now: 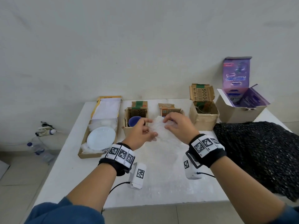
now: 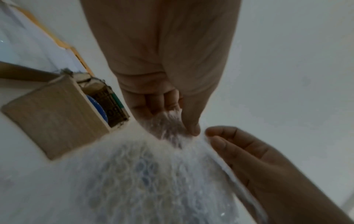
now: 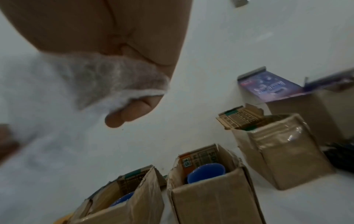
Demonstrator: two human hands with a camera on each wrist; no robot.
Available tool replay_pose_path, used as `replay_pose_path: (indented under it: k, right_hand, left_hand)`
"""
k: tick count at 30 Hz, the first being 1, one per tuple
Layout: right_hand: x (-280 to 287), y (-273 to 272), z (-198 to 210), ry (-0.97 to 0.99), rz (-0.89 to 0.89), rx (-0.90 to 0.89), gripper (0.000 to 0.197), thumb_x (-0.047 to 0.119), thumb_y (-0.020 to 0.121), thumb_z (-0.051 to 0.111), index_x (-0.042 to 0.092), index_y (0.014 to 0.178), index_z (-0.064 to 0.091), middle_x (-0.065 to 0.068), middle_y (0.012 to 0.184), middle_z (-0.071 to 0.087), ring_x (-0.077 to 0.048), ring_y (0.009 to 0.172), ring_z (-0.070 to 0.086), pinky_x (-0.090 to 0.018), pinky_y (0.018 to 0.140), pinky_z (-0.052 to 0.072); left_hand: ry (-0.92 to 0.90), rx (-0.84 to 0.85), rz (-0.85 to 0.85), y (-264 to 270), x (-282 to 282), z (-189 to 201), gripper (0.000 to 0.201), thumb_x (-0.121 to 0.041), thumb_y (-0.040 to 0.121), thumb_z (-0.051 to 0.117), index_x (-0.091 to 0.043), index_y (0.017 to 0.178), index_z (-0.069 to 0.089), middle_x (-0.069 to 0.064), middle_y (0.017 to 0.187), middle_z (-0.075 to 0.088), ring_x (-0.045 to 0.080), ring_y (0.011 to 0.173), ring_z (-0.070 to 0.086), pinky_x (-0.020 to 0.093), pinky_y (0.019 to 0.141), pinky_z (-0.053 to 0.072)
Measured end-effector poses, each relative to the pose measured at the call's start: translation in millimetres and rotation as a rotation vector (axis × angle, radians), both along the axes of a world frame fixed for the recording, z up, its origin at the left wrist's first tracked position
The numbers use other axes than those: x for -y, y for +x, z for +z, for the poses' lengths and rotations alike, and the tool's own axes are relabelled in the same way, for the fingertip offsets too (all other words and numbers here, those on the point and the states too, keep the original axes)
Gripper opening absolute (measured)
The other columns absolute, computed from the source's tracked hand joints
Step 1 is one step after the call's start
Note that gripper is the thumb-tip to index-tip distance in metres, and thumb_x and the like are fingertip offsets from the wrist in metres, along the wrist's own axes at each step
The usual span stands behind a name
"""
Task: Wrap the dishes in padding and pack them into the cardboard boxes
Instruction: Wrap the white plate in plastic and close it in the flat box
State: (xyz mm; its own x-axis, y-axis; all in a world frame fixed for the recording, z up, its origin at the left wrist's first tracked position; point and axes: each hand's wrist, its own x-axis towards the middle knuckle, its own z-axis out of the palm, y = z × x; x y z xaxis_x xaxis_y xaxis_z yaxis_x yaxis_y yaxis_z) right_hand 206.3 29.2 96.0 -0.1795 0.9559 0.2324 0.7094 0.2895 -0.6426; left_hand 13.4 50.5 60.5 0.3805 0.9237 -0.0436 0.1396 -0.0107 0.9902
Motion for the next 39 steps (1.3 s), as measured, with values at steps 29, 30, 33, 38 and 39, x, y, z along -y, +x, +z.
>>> replay_pose_path:
  k: [29,30,33,38,39]
  right_hand:
    - [-99.5,-231.9,-78.8,-0.390,-0.027,0.011,0.018,0.023,0.086,0.064,0.018,0.098,0.053,-0.001,0.096,0.059,-0.020,0.090,0.055,-0.029,0.077,0.044]
    - [-98.9,-233.8,-89.1,-0.378,-0.002,0.101,0.018,0.025,0.086,0.064,0.017,0.099,0.055,-0.003,0.102,0.059,-0.020,0.096,0.054,-0.031,0.086,0.044]
    - [-93.1,-235.7,-112.0,-0.426,0.057,0.295,0.021,0.034,0.084,0.065,0.022,0.099,0.055,-0.004,0.120,0.049,-0.022,0.113,0.046,-0.035,0.103,0.035]
    - [-89.9,-234.4,-118.7,-0.472,0.094,0.328,0.027,0.023,0.080,0.070,0.021,0.098,0.050,-0.004,0.126,0.042,-0.022,0.113,0.047,-0.030,0.101,0.039]
    - [-91.4,-235.5,-116.7,-0.449,0.093,0.333,0.028,0.018,0.081,0.069,0.018,0.102,0.051,-0.004,0.123,0.044,-0.021,0.109,0.049,-0.030,0.098,0.041]
  left_hand:
    - [-0.005,-0.280,0.139,-241.7,-72.2,-63.2,0.016,-0.020,0.088,0.063,-0.012,0.095,0.051,0.009,0.072,0.069,0.017,0.065,0.067,0.031,0.066,0.054]
    - [-0.034,-0.330,0.115,-243.8,-71.9,-71.6,0.020,-0.020,0.089,0.062,-0.016,0.102,0.048,0.010,0.071,0.069,0.016,0.063,0.066,0.030,0.066,0.054]
    - [-0.044,-0.504,0.038,-244.7,-72.2,-93.7,0.032,-0.021,0.088,0.061,-0.021,0.113,0.042,0.009,0.074,0.066,0.019,0.064,0.062,0.033,0.070,0.054]
    - [0.235,-0.766,-0.135,-243.6,-75.8,-112.2,0.056,-0.038,0.087,0.061,-0.028,0.138,0.041,0.002,0.139,0.036,0.018,0.121,0.039,0.030,0.106,0.035]
    - [0.263,-0.759,-0.188,-242.9,-76.3,-113.1,0.061,-0.041,0.087,0.061,-0.029,0.142,0.037,0.001,0.148,0.026,0.018,0.131,0.029,0.031,0.111,0.030]
